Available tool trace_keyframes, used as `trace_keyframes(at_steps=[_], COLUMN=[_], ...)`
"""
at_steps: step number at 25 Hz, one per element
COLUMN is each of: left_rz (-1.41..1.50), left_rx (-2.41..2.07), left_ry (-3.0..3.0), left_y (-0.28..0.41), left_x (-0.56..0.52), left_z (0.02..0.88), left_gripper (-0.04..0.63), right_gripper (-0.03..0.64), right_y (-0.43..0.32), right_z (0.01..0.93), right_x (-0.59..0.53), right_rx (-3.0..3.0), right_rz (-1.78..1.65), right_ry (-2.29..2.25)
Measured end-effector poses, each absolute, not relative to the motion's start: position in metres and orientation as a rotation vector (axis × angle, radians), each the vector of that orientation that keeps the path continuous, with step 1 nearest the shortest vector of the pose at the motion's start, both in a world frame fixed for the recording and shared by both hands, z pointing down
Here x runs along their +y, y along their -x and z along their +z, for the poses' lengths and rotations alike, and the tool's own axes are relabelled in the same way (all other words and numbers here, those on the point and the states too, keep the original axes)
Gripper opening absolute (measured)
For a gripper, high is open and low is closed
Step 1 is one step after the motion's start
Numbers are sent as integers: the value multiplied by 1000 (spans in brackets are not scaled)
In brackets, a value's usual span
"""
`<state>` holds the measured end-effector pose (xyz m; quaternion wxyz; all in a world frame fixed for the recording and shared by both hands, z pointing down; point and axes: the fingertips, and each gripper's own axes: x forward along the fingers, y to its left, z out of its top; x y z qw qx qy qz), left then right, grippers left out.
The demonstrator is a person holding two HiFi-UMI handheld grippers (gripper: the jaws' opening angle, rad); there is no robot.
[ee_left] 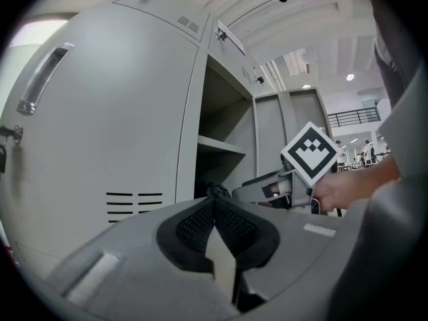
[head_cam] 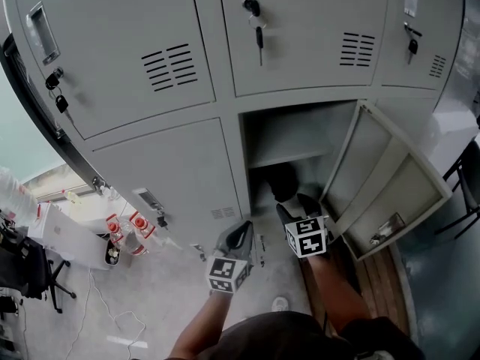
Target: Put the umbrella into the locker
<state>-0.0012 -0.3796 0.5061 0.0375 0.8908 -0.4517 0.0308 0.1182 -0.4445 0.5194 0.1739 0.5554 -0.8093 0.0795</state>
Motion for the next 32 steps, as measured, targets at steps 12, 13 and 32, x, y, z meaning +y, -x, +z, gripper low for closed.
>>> trace_keyframes(at_steps=[12, 13, 32], left_rz=[60, 55, 87], left_rx=[-1360, -1356, -1299], left_ry=[-2767, -2773, -2832], left_y=[8, 8, 15], left_x=[-371, -370, -345], left_z=[492, 490, 490], left_gripper=[5, 5, 5], right_gripper=[13, 5, 3], right_y=[-130, -130, -115], right_z=[488, 487, 488], right_x=[-403, -400, -365], right_rx=[-2302, -2305, -2272], right_rz=[107, 106, 89], right_ry=[-1764, -1771, -1809])
